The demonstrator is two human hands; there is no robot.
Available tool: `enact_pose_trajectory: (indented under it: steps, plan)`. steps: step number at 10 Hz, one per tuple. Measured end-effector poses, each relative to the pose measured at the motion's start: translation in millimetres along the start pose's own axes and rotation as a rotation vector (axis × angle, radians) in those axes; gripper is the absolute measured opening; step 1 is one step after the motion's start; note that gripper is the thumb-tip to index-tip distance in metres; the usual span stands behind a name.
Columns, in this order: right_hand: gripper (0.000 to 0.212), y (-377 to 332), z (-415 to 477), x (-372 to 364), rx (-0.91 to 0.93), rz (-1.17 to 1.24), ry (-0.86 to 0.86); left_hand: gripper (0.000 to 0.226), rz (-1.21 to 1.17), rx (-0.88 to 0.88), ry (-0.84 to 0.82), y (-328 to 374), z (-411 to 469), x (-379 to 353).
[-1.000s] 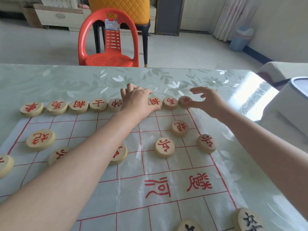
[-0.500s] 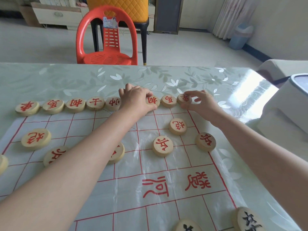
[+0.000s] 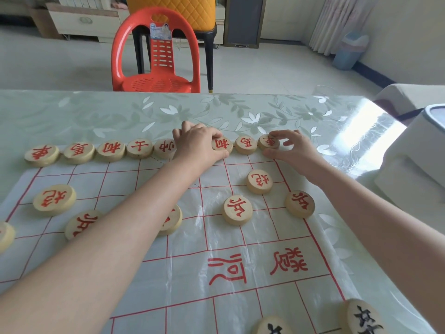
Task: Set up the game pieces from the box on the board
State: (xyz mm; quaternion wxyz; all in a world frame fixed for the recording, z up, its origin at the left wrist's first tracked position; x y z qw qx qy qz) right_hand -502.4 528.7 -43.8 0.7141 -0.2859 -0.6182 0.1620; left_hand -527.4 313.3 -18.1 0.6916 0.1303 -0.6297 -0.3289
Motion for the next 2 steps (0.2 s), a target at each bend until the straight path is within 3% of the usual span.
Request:
enact_pose_trajectory:
  steps: [2]
  plan:
    - [0.06,1.1,-0.7,1.0,-0.007,0.064,-0.031,0.06,-0.011,-0.014,0.015,-1.1,-2.1,4.6]
Point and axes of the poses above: each hand's wrist, its own z-axis towards the middle knuckle, its own x-axis out of the back of the hand, y = z × x, the point moved 9 cm from there along z, towards the middle knuckle, and after that the axes turned 13 degrees about -z, right-handed, at the moved point
